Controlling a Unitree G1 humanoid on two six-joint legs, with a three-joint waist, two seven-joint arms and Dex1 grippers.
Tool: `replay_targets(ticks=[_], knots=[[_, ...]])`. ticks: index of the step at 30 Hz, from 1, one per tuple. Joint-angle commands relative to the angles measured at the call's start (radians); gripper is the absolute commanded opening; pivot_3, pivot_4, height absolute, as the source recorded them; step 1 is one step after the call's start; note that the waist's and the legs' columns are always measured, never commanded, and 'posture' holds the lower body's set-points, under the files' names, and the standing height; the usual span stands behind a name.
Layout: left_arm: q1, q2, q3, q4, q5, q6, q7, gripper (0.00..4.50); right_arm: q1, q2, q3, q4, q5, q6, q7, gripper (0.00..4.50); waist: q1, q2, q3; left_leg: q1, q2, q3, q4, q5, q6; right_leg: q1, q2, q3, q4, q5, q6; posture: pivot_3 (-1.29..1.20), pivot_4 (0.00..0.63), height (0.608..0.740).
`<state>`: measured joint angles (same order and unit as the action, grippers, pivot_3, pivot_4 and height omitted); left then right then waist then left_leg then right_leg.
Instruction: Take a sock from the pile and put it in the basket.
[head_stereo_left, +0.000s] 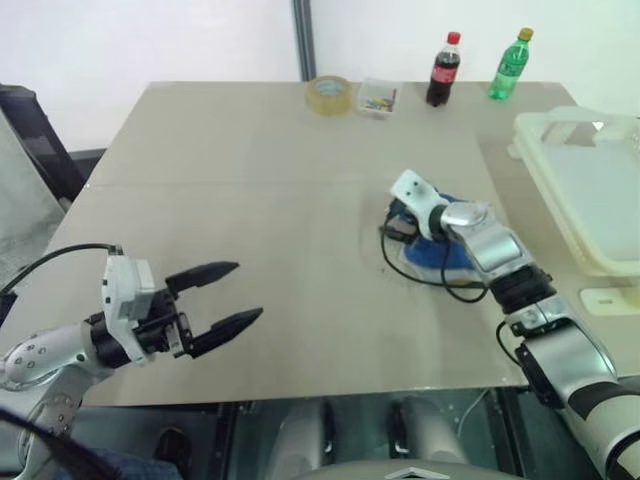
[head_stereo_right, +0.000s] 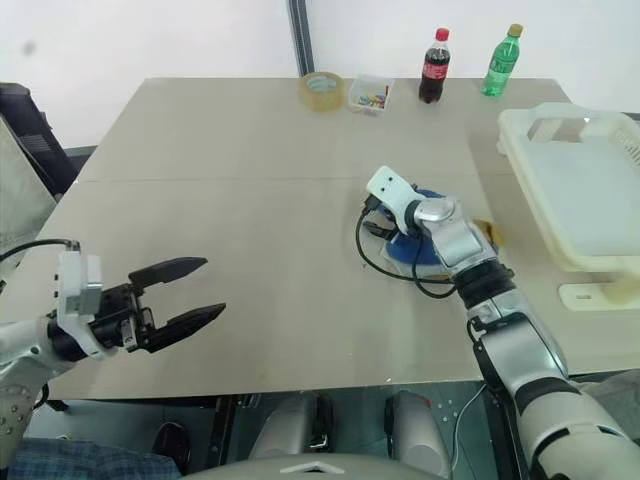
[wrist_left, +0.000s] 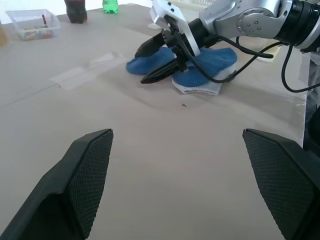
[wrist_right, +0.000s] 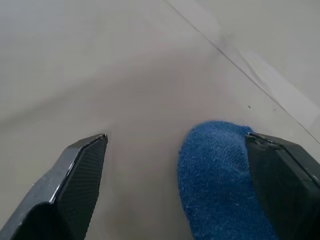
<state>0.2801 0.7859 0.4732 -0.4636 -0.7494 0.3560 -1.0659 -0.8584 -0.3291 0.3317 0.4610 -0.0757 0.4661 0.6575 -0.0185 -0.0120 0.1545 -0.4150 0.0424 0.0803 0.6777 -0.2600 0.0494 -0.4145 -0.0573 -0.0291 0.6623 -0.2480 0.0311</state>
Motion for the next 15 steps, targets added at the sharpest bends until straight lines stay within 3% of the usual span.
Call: replay_targets(ticks=[1,5,7,8,15], knots=[[-0.009,-0.004,0.011,-0.022,-0.005,-0.015,0.003,4.5,-0.047,0.023,0.0,0.043,-0.004,0.082,0.032,3.13,-0.002,0.0,0.0,0.0,0.0,0.0,0.0,0.0,0.0,0.0,0.0,0.0,0.0,0.0,0.0,0.0,0.15,0.735],[-0.011,-0.012,0.006,-0.023,0.001,-0.016,0.007,4.5,-0.067,0.028,0.001,0.068,-0.008,0.136,0.052,1.43,-0.001,0.0,0.0,0.001,0.001,0.0,0.0,0.0,0.0,0.0,0.0,0.0,0.0,0.0,0.0,0.0,0.15,0.735],[-0.01,-0.016,0.003,-0.024,0.005,-0.018,0.007,4.5,-0.076,0.029,0.006,0.072,-0.013,0.177,0.059,0.35,0.002,0.0,0.0,0.001,0.0,0.0,0.0,0.0,0.0,0.0,-0.001,-0.001,0.0,0.0,0.0,0.0,0.15,0.735],[-0.008,-0.017,0.002,-0.024,0.008,-0.021,0.006,4.5,-0.08,0.03,0.005,0.076,-0.015,0.184,0.058,0.08,0.002,0.0,0.0,0.001,0.0,0.0,0.0,0.0,0.0,0.001,-0.001,-0.001,0.0,0.0,0.0,0.0,0.15,0.735],[-0.001,-0.02,0.004,-0.02,0.021,-0.026,0.0,4.5,-0.126,0.022,-0.011,0.068,-0.029,0.162,0.028,0.08,0.001,0.0,0.0,0.001,-0.001,0.0,0.0,0.0,0.0,0.0,-0.006,-0.001,0.0,0.0,0.0,0.0,0.15,0.735]])
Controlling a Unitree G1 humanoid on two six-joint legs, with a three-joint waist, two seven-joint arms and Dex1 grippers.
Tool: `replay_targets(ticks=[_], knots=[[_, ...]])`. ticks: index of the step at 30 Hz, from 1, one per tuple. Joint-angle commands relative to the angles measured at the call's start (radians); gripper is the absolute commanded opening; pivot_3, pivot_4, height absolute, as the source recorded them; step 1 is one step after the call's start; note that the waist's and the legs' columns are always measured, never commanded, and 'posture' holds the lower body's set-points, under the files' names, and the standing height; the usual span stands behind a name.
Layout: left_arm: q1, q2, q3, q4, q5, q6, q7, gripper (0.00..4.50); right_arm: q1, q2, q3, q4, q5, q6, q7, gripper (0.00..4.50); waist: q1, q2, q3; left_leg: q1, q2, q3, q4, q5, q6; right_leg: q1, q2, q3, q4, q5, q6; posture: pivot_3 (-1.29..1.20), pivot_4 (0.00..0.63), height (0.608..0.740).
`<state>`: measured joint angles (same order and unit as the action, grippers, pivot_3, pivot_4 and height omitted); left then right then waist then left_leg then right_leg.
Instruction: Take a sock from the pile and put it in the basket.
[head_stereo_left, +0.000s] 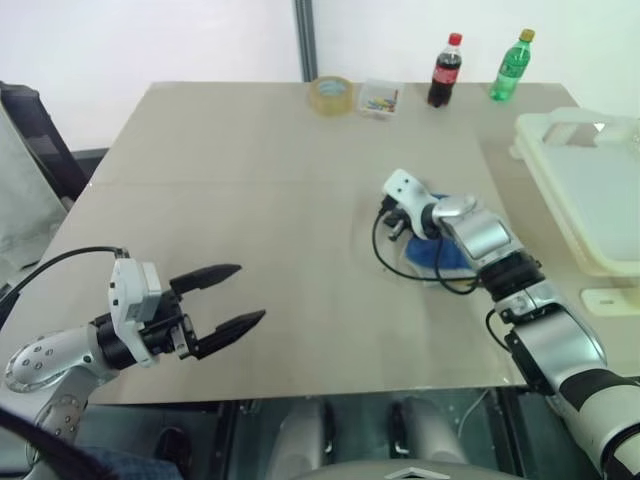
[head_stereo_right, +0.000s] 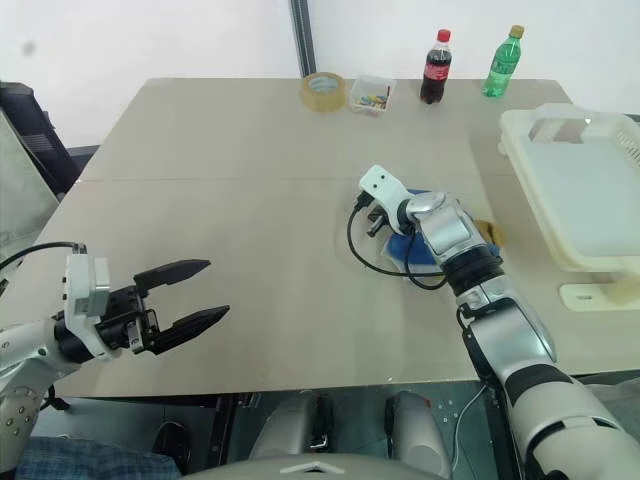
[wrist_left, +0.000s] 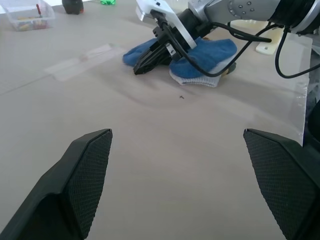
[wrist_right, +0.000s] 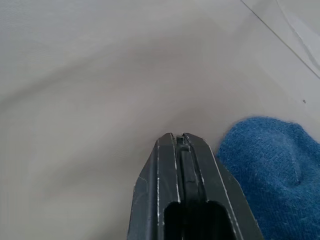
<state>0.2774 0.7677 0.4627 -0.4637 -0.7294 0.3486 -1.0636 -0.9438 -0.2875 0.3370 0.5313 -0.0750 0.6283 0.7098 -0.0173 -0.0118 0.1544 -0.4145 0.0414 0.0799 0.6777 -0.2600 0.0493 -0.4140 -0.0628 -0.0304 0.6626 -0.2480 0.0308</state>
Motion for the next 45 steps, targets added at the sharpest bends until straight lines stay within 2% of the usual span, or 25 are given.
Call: replay_targets(ticks=[1,4,6,7,8,9,10,11,19,22,23,25,31,38,45], knots=[[0.002,0.0,0.014,-0.018,0.003,-0.02,-0.004,4.5,-0.049,-0.027,-0.011,-0.012,-0.037,-0.007,-0.023,0.08,0.0,0.0,0.0,0.0,0.0,0.0,0.0,0.0,0.0,0.0,0.0,0.0,0.0,0.0,0.0,0.0,0.15,0.735],[-0.002,0.003,0.007,-0.013,0.007,-0.022,-0.009,4.5,-0.07,-0.069,0.017,-0.034,-0.072,-0.03,0.01,0.08,0.0,0.002,0.001,-0.001,0.0,0.0,0.0,0.0,0.0,-0.001,0.0,0.0,0.0,0.0,0.0,0.0,0.15,0.735],[-0.007,0.003,-0.001,-0.009,0.011,-0.025,-0.011,4.5,-0.085,-0.083,0.027,-0.002,-0.092,-0.052,0.01,0.6,-0.001,0.002,0.001,-0.001,-0.001,0.0,-0.001,0.0,0.0,-0.002,0.0,0.0,0.0,0.0,0.0,0.0,0.15,0.735],[-0.01,0.003,-0.005,-0.006,0.013,-0.026,-0.012,4.5,-0.094,-0.084,0.026,0.019,-0.097,-0.058,0.008,0.65,-0.002,0.002,0.001,-0.001,-0.001,0.0,-0.001,0.0,0.0,-0.002,0.0,0.0,-0.001,0.0,0.0,0.0,0.15,0.735],[-0.014,0.003,-0.009,-0.004,0.015,-0.027,-0.013,4.5,-0.103,-0.083,0.027,0.039,-0.101,-0.061,0.009,1.49,-0.003,0.002,0.001,-0.001,-0.001,0.001,-0.002,0.0,0.0,-0.002,0.0,0.0,-0.001,0.0,0.0,0.0,0.15,0.735],[-0.017,0.002,-0.012,-0.002,0.017,-0.027,-0.014,4.5,-0.112,-0.08,0.026,0.056,-0.105,-0.062,0.011,1.71,-0.006,0.002,0.001,-0.001,-0.001,0.001,-0.003,0.0,0.0,-0.003,0.001,0.0,-0.001,0.0,0.0,0.0,0.15,0.735],[-0.019,0.001,-0.014,-0.001,0.019,-0.027,-0.015,4.5,-0.122,-0.076,0.023,0.073,-0.105,-0.059,0.015,2.25,-0.007,0.002,0.001,-0.001,-0.001,0.001,-0.004,0.0,0.0,-0.003,0.001,0.001,-0.001,0.0,0.0,0.0,0.15,0.735],[-0.02,0.001,-0.016,-0.001,0.02,-0.028,-0.016,4.5,-0.13,-0.072,0.024,0.087,-0.107,-0.059,0.023,2.41,-0.009,0.002,0.001,-0.001,-0.001,0.001,-0.004,0.0,0.0,-0.003,0.002,0.0,-0.001,0.0,0.0,0.0,0.15,0.735],[-0.029,-0.002,-0.032,0.01,0.029,-0.037,-0.017,4.5,-0.187,-0.034,0.023,0.262,-0.124,-0.116,0.048,2.41,-0.02,0.002,0.002,-0.001,-0.001,0.001,-0.005,0.0,0.0,-0.003,0.002,0.001,-0.001,0.0,0.0,0.0,0.15,0.735],[-0.026,-0.002,-0.031,0.012,0.031,-0.041,-0.017,4.5,-0.203,-0.028,0.014,0.277,-0.121,-0.126,0.05,1.53,-0.022,0.002,0.002,-0.001,-0.001,0.001,-0.005,0.0,0.0,-0.003,0.002,0.001,-0.001,0.0,0.0,0.0,0.15,0.735],[-0.025,-0.002,-0.03,0.012,0.032,-0.042,-0.017,4.5,-0.205,-0.027,0.013,0.28,-0.121,-0.128,0.051,1.14,-0.022,0.002,0.002,-0.001,-0.001,0.001,-0.005,0.0,0.0,-0.003,0.002,0.001,-0.001,0.0,0.0,0.0,0.15,0.735],[-0.023,-0.003,-0.031,0.014,0.033,-0.044,-0.017,4.5,-0.206,-0.026,0.012,0.284,-0.123,-0.132,0.05,0.05,-0.022,0.002,0.002,-0.001,-0.001,0.001,-0.005,0.0,0.0,-0.003,0.002,0.001,-0.001,0.0,0.0,0.0,0.15,0.735],[-0.019,-0.003,-0.029,0.016,0.032,-0.047,-0.02,4.5,-0.199,-0.028,0.02,0.26,-0.13,-0.145,0.057,0.01,-0.022,0.002,0.002,-0.001,-0.001,0.001,-0.005,0.0,0.0,-0.003,0.0,0.001,-0.001,0.0,0.0,0.0,0.15,0.735],[-0.014,0.003,-0.022,0.026,0.035,-0.049,-0.029,4.5,-0.064,-0.088,0.12,-0.116,-0.133,-0.104,0.271,0.01,-0.022,0.003,0.002,-0.001,-0.001,0.001,-0.007,0.0,0.0,-0.004,0.0,0.0,-0.001,0.0,0.0,0.0,0.15,0.735],[-0.015,0.006,-0.019,0.035,0.037,-0.051,-0.033,4.5,0.043,-0.078,0.188,-0.431,-0.138,0.044,0.323,0.01,-0.021,0.003,0.002,-0.001,-0.001,0.001,-0.007,0.0,0.0,-0.004,-0.001,0.0,-0.001,0.0,0.001,0.0,0.15,0.735]])
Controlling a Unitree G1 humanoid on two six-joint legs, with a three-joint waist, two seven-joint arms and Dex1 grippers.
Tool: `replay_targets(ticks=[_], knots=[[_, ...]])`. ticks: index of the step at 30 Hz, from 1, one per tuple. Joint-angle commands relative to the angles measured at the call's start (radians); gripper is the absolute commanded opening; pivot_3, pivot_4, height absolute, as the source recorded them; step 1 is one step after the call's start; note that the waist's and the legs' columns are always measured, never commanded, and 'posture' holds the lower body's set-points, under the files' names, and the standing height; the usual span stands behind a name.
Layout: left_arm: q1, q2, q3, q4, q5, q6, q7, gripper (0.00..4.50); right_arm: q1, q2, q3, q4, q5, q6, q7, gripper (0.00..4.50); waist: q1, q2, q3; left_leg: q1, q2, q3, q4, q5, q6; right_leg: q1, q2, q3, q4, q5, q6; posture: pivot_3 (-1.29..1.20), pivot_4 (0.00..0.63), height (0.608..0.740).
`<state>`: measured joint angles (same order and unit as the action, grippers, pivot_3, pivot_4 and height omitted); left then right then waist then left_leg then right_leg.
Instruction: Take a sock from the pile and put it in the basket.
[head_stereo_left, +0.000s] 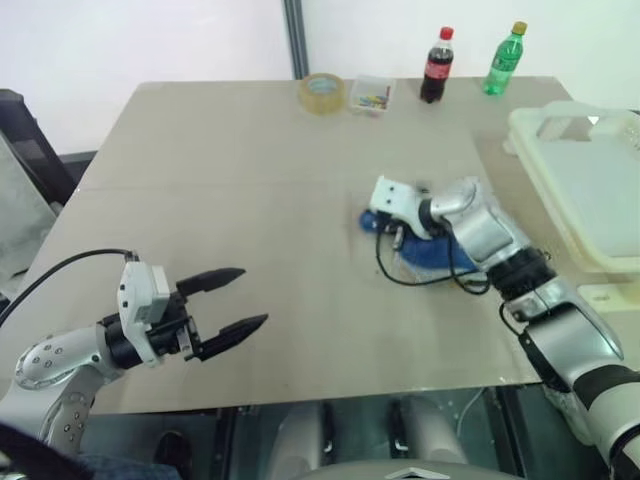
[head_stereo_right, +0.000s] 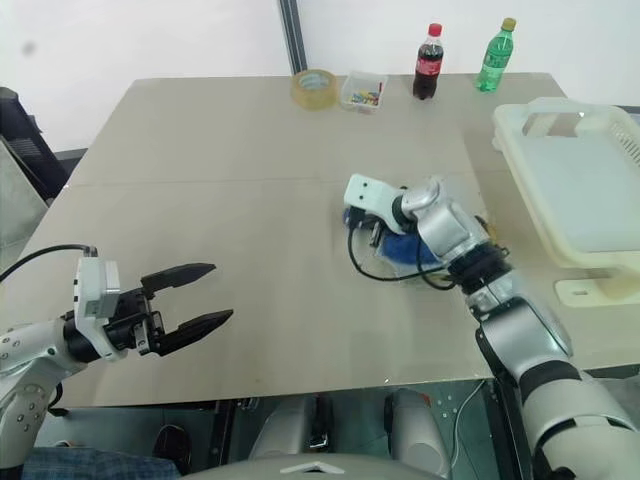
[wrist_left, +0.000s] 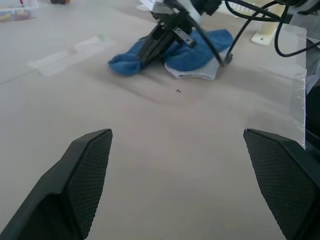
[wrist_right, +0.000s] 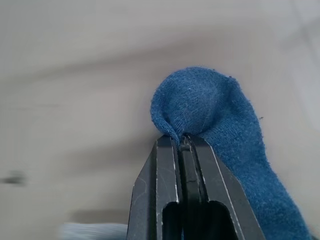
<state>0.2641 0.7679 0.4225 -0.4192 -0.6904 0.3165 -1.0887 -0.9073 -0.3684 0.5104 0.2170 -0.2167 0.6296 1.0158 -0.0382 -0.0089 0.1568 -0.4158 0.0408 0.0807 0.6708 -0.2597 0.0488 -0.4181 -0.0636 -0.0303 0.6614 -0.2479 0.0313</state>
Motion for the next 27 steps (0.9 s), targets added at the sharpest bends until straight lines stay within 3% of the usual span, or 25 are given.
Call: replay_targets(ticks=[1,7,11,15,19,27], knots=[[-0.001,0.005,0.022,-0.009,-0.001,-0.019,-0.008,4.5,0.019,0.009,0.025,-0.155,0.005,0.065,0.019,0.01,0.0,0.0,0.0,0.0,0.0,0.0,0.0,0.0,0.0,0.0,0.0,0.0,0.0,0.0,0.0,0.0,0.15,0.735],[0.014,0.012,0.062,0.003,-0.006,-0.022,-0.013,4.5,0.088,0.102,0.119,-0.404,0.055,0.246,0.024,0.01,-0.001,0.0,0.0,0.0,0.0,-0.001,0.0,0.0,-0.001,0.0,0.0,0.0,0.0,0.0,0.0,0.0,0.15,0.735],[0.024,0.019,0.098,0.021,-0.009,-0.021,-0.026,4.5,0.103,0.17,0.172,-0.433,0.057,0.301,-0.033,0.01,-0.001,0.0,0.0,0.0,0.001,-0.001,0.0,0.001,-0.002,-0.001,0.0,-0.002,0.001,0.0,0.0,0.0,0.15,0.735],[0.03,0.021,0.11,0.031,-0.004,-0.021,-0.036,4.5,0.094,0.279,0.139,-0.401,0.111,0.387,-0.095,1.21,0.001,-0.002,-0.001,0.0,-0.001,-0.002,0.0,0.001,-0.003,0.0,0.0,-0.003,0.001,0.0,0.0,0.0,0.15,0.735],[0.025,0.023,0.105,0.034,-0.004,-0.018,-0.04,4.5,0.08,0.355,0.073,-0.398,0.167,0.482,-0.153,3.06,0.0,-0.002,-0.001,0.0,0.0,-0.003,0.0,0.002,-0.003,0.0,-0.001,-0.003,0.001,0.0,0.0,0.0,0.15,0.735],[0.012,0.027,0.094,0.046,-0.001,-0.013,-0.052,4.5,0.068,0.177,-0.056,-0.537,0.288,0.603,-0.15,3.06,0.002,-0.003,-0.001,0.0,-0.003,-0.006,0.0,0.002,-0.003,0.001,-0.006,-0.006,-0.001,0.0,0.0,0.0,0.15,0.735]])
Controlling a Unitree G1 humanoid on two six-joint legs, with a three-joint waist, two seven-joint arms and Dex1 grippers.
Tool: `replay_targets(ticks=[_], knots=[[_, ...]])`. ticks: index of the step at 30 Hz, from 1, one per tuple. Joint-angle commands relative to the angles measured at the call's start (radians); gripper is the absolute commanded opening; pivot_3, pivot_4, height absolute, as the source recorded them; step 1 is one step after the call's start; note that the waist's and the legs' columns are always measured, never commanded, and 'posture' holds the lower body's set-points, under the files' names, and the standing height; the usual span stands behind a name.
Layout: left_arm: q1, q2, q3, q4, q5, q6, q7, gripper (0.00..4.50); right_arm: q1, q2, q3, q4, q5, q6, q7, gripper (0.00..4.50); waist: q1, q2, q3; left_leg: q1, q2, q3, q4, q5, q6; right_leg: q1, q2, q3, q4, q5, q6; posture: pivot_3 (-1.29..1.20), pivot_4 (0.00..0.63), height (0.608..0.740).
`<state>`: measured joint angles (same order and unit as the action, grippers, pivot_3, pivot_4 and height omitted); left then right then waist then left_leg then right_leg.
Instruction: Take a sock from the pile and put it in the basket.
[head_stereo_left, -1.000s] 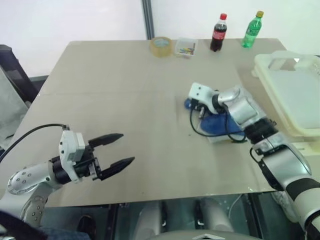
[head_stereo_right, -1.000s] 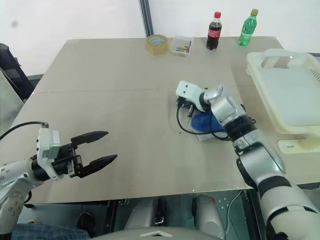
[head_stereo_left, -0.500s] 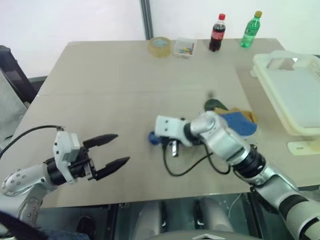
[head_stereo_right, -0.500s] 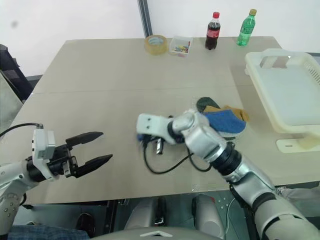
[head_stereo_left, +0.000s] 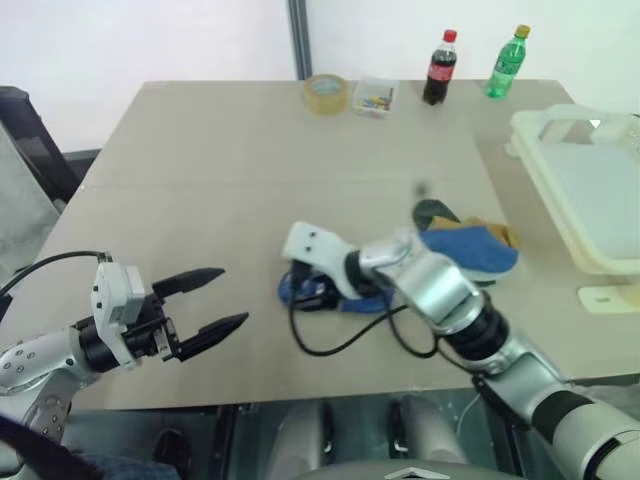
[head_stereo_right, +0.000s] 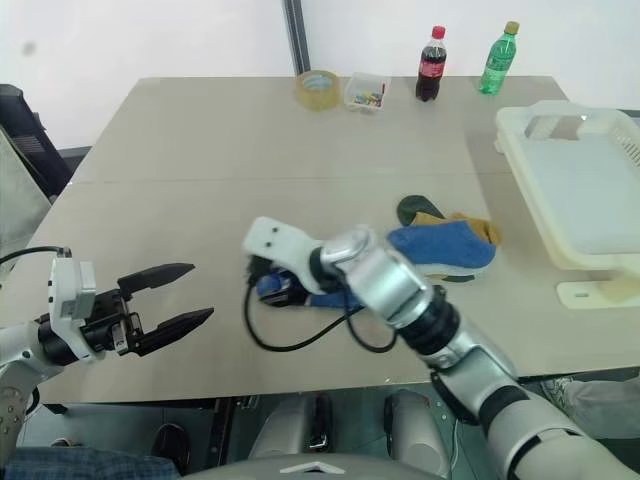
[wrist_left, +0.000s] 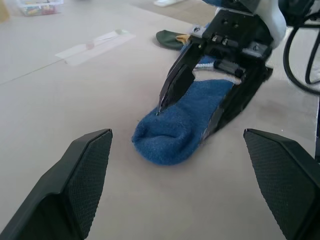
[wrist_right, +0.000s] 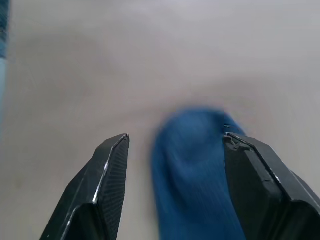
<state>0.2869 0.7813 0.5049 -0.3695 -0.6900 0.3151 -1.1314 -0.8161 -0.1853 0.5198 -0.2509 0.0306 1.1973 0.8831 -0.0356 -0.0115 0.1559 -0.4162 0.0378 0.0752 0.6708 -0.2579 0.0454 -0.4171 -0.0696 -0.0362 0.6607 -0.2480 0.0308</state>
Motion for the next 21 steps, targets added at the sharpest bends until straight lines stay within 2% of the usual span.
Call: replay_targets(ticks=[1,5,13,16,21], knots=[[-0.014,0.014,0.009,-0.003,-0.001,-0.011,-0.009,4.5,-0.022,-0.021,-0.066,-0.074,0.045,0.035,-0.028,3.06,-0.003,0.0,0.0,0.0,0.0,0.0,0.0,0.0,0.0,0.0,0.0,0.0,0.0,0.0,0.0,0.0,0.15,0.735],[-0.029,0.016,0.0,-0.003,-0.001,-0.007,-0.008,4.5,0.01,-0.159,-0.023,-0.09,0.021,-0.035,-0.042,3.06,-0.005,0.001,0.0,0.0,0.002,-0.001,-0.002,-0.001,0.002,0.0,0.003,0.0,0.001,0.0,0.0,0.0,0.15,0.735],[-0.048,0.01,-0.023,-0.004,0.0,-0.002,-0.005,4.5,0.073,-0.407,-0.127,-0.081,0.066,-0.098,-0.026,3.06,0.0,-0.001,0.002,0.0,0.001,0.0,-0.002,-0.002,0.003,0.0,0.002,0.0,-0.001,0.0,-0.001,0.0,0.15,0.735],[-0.054,0.009,-0.036,0.002,0.003,-0.006,-0.006,4.5,0.086,-0.452,-0.161,-0.027,0.069,-0.112,-0.039,3.06,-0.001,-0.001,0.002,0.0,0.002,-0.001,-0.002,-0.002,0.003,0.0,0.003,0.0,0.0,-0.001,-0.001,0.0,0.15,0.735],[-0.064,0.009,-0.047,0.01,0.006,-0.009,-0.006,4.5,0.098,-0.446,-0.165,0.037,0.066,-0.122,-0.076,3.06,-0.001,-0.001,0.002,0.0,0.002,0.0,-0.002,-0.002,0.003,0.0,0.005,0.0,0.0,-0.001,-0.001,0.0,0.15,0.735]])
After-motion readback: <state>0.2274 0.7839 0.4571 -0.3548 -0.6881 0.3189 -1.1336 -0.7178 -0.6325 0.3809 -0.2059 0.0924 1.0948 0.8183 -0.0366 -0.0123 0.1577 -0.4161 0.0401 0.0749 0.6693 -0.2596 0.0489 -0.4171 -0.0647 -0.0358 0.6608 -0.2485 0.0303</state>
